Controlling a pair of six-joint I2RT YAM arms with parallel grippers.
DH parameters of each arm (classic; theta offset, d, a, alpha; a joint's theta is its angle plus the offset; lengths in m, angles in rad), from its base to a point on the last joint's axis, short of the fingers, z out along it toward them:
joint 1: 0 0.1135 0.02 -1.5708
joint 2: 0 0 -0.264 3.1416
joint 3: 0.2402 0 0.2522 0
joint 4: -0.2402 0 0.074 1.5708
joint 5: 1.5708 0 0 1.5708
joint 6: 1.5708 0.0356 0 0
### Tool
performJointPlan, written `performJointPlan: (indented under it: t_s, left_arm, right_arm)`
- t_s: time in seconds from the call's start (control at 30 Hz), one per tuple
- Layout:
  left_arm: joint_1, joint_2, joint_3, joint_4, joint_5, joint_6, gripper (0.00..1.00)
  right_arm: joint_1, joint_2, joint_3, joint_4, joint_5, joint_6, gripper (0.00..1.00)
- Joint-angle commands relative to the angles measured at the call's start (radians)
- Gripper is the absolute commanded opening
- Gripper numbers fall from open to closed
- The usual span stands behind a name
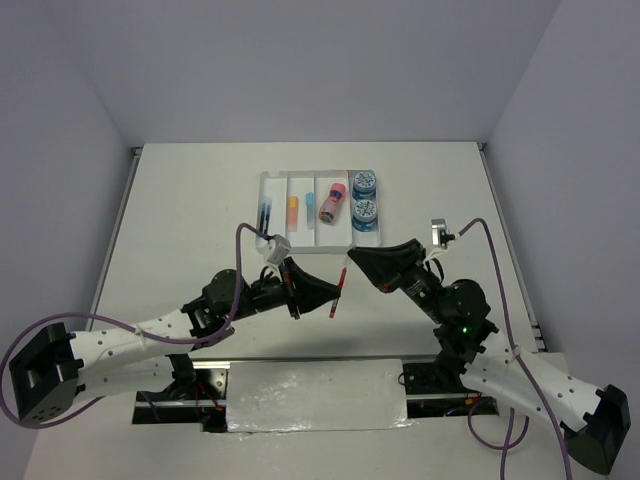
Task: Sort the stationery into containers
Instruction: Close the pen cap on the pen.
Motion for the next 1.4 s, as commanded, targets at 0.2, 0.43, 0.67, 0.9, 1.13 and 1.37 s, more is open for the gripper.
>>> performJointPlan:
  t_s: [0.2,0.43,0.67,0.9,1.13,1.37]
  left_arm:
    - [0.019,-0.027,0.0,0.096,0.029,-0.01,0.0]
    - [0.027,-0.029,-0.006,0.099,0.033,-0.016,0.0]
    - [0.03,-0.023,-0.017,0.107,0.037,-0.022,0.0]
    - [0.035,-0.027,-0.017,0.107,0.05,-0.027,0.0]
    - [0.038,-0.037,-0.018,0.108,0.052,-0.027,0.0]
    - [0.044,-0.034,-0.021,0.127,0.066,-0.036,0.0]
  right_arm:
    - [0.009,0.022,-0.001,0.055,-0.017,-0.016,0.0]
    - [0.009,0.016,0.024,0.031,-0.008,-0.034,0.0]
    - [0.009,0.025,0.1,-0.041,0.012,-0.084,0.0]
    - [0.009,0.025,0.103,-0.027,0.013,-0.085,0.0]
    - [0.009,0.039,0.085,-0.02,0.016,-0.085,0.0]
    - [0.009,0.051,0.071,0.011,0.001,-0.073,0.0]
